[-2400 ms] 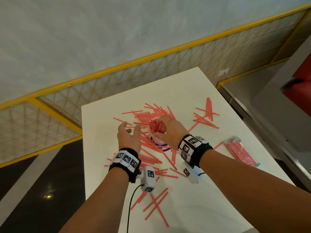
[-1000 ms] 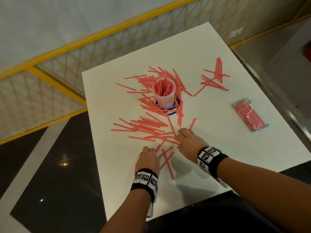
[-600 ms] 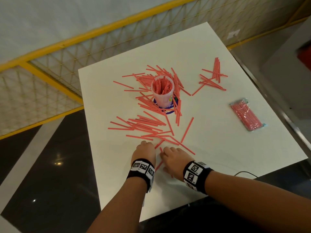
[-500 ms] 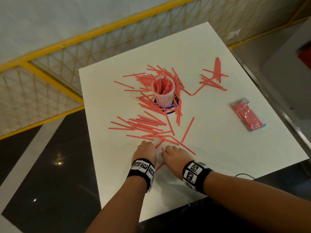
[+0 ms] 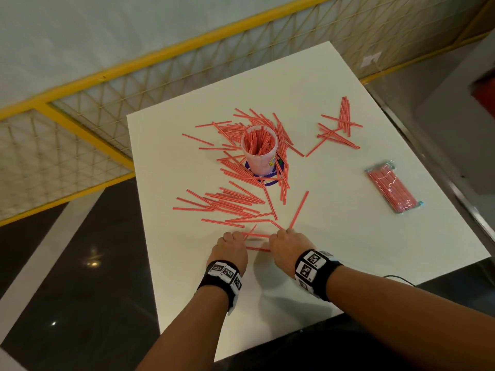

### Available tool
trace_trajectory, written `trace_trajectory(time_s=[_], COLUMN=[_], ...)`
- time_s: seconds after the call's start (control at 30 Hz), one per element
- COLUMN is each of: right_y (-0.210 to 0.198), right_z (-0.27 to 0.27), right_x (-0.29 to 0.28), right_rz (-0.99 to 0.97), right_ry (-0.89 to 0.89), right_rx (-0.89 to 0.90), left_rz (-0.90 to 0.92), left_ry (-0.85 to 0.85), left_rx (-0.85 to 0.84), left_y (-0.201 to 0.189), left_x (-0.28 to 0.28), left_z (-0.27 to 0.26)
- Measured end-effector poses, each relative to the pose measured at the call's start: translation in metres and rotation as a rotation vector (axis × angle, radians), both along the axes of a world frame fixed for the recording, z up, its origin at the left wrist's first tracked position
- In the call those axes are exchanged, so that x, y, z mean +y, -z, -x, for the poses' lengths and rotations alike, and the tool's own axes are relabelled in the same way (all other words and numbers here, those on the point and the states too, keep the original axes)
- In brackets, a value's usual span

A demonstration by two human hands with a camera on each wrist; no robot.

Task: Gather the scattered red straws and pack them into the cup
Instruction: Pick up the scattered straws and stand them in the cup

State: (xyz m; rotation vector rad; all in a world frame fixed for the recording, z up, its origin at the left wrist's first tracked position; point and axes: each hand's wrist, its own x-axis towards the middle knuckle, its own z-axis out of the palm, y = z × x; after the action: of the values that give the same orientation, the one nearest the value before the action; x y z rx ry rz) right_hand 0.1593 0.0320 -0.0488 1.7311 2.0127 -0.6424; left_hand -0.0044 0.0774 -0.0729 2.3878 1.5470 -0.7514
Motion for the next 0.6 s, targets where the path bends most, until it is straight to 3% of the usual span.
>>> trace_trajectory(time_s=[0.17,0.3,0.47,0.6], right_y=[-0.002,-0.001,-0.014,-0.013], right_z=[-0.012,-0.027,-0.052,-0.062], right_x=[0.005,0.002,0.008,0.02], right_rz=[0.011,-0.038,0.026,-0.022], right_ry=[0.038,0.076,0.323,0.459], right_rx=[0.046,0.139,0.318,0.369], left_rz=[0.039,0.111,0.183,0.126], left_ry=[-0.099,-0.261,-0.409,-0.414], left_rx=[-0.041,-0.166,-0.259,-0.347], left_y=[-0.002,-0.009,-0.022,-0.028], left_x=[0.002,0.005,0.012,0.021], left_z=[0.02,0.037,0.042,0.04])
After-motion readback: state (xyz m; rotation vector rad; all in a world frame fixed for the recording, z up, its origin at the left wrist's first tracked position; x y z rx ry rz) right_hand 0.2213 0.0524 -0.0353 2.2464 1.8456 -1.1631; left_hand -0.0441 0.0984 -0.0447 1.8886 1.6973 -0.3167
